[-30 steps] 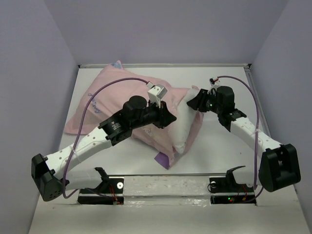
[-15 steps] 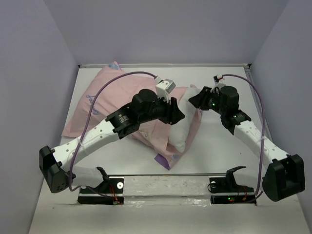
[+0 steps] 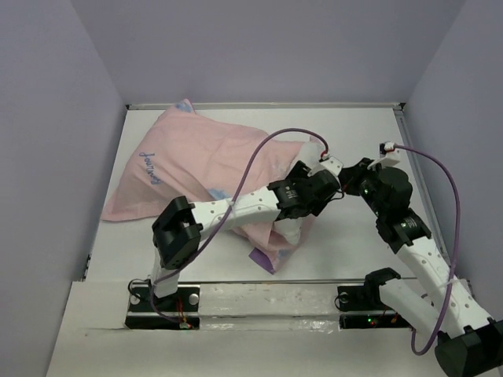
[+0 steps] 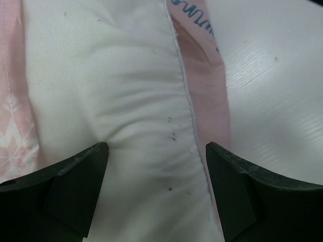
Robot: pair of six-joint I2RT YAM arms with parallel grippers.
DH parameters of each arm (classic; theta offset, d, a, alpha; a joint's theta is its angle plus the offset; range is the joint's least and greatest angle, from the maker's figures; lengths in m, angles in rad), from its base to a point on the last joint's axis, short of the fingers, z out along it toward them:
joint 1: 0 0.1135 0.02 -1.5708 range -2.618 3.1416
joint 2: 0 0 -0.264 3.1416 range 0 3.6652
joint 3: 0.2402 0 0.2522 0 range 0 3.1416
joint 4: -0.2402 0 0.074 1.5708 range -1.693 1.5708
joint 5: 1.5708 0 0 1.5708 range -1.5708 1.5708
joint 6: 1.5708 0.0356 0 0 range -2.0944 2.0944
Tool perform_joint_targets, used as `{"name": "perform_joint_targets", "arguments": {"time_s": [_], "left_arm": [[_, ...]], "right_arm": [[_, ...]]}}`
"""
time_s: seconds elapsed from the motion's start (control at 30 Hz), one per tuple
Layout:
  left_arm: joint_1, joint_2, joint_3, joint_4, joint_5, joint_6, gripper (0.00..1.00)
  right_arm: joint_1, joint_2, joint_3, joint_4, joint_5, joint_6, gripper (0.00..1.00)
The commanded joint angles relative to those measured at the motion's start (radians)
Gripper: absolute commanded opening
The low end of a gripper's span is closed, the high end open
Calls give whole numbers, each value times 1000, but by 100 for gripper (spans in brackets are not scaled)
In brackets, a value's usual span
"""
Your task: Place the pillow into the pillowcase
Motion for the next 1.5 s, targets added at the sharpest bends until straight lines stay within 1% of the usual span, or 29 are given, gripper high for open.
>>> {"name": "perform_joint_targets", "arguments": {"time_s": [0.0, 0.1, 0.17, 0.2, 0.23, 0.27, 0.3, 0.33, 0.37, 0.43, 0.5, 0.53, 0.6, 0.63, 0.7, 0.73, 0.77, 0.8, 0.83, 0.87, 0.9, 0.97, 1.07, 1.13, 1.2, 1.23, 1.27, 1.4, 1.47], "left_arm": [[-8, 31, 105, -33, -265, 80, 92], [-8, 94, 96, -32, -345, 105, 91], [-8, 125, 70, -29, -390, 112, 86], [-6, 124, 12, -6, -397, 120, 83], [-3, 111, -22, 28, -402, 135, 77], [0, 105, -71, 78, -405, 151, 52], [3, 99, -72, 94, -410, 152, 35], [6, 81, -107, 130, -420, 157, 8], [9, 70, -136, 149, -420, 169, 0], [14, 21, -164, 175, -416, 166, 0], [24, -25, -191, 227, -385, 148, 0], [29, -87, -202, 256, -308, 126, 0], [61, -169, -268, 327, -191, 74, 0], [72, -244, -288, 388, -92, 54, 0], [102, -330, -325, 405, -33, -2, 0], [110, -330, -339, 439, -5, -3, 0], [115, -391, -354, 480, 38, -29, 0], [132, -453, -387, 500, 52, -56, 0], [145, -453, -404, 522, 76, -56, 0], [164, -512, -424, 573, 146, -93, 0], [184, -545, -475, 606, 184, -113, 0], [230, -618, -519, 690, 268, -170, 0], [267, -656, -566, 738, 360, -214, 0], [276, -654, -573, 740, 383, -221, 0], [280, -656, -583, 750, 399, -233, 0], [282, -657, -593, 763, 418, -239, 0], [285, -657, -595, 766, 428, -244, 0], [288, -663, -607, 783, 445, -251, 0], [291, -666, -607, 777, 446, -250, 0]], "right_arm": [[10, -50, -33, -41, 126, 11, 0], [10, -58, -57, -39, 97, 27, 0], [10, -54, -69, -39, 80, 28, 0], [10, -49, -79, -35, 77, 30, 0], [10, -44, -82, -32, 68, 30, 0], [10, -32, -83, -26, 51, 31, 0], [10, -28, -85, -18, 44, 34, 0], [10, -26, -95, -9, 28, 37, 0], [10, -27, -102, 12, 18, 39, 0], [10, -24, -109, 34, -4, 39, 1], [10, 8, -117, 68, -60, 33, 6], [10, 28, -117, 79, -120, 22, 14], [10, 75, -120, 143, -183, 17, 24], [10, 121, -123, 163, -232, 25, 31], [10, 156, -132, 212, -254, 39, 39], [10, 169, -138, 230, -262, 39, 39], [10, 196, -141, 249, -289, 42, 44], [10, 216, -134, 266, -306, 47, 45], [10, 235, -131, 278, -323, 53, 45], [30, 273, -132, 299, -329, 59, 45], [45, 294, -134, 336, -322, 62, 45], [102, 343, -111, 352, -297, 62, 38], [198, 442, -48, 370, -233, 54, 36], [212, 502, -28, 396, -172, 73, 36], [212, 528, -34, 471, -150, 90, 40], [212, 554, -33, 487, -134, 100, 43], [212, 574, -17, 496, -104, 103, 44], [221, 689, 24, 546, -120, 126, 44], [222, 730, 33, 525, -99, 140, 43]]}}
